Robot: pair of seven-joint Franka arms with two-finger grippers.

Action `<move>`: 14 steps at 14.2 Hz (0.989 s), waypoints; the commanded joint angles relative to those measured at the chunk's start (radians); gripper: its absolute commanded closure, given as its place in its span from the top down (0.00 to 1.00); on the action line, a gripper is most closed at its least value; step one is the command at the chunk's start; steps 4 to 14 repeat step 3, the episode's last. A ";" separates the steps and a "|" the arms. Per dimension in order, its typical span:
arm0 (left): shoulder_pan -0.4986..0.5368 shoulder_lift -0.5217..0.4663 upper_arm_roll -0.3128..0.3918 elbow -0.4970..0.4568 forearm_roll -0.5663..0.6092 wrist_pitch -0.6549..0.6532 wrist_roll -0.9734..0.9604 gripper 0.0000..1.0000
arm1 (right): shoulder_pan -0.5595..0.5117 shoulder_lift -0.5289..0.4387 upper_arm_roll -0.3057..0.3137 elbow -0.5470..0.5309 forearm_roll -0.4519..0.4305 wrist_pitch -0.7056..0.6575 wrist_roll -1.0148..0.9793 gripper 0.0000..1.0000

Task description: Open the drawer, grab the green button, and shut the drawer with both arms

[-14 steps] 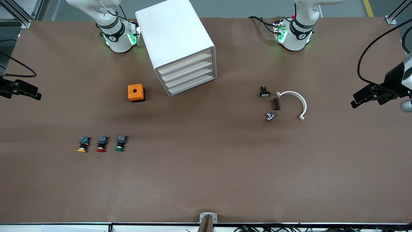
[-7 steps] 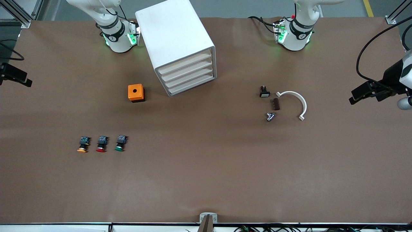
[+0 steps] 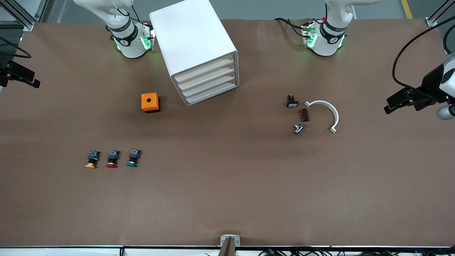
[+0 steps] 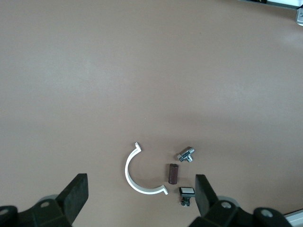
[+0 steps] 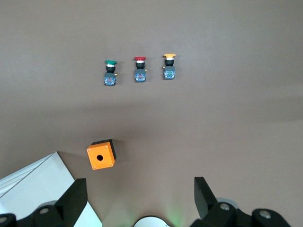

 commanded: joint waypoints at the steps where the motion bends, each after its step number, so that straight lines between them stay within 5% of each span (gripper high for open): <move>1: 0.002 -0.004 -0.006 0.012 0.022 -0.018 -0.001 0.99 | 0.015 -0.085 -0.001 -0.108 0.005 0.035 -0.007 1.00; 14: 0.000 -0.004 -0.006 0.012 0.022 -0.018 -0.001 0.99 | 0.015 -0.104 -0.001 -0.137 0.005 0.049 -0.007 1.00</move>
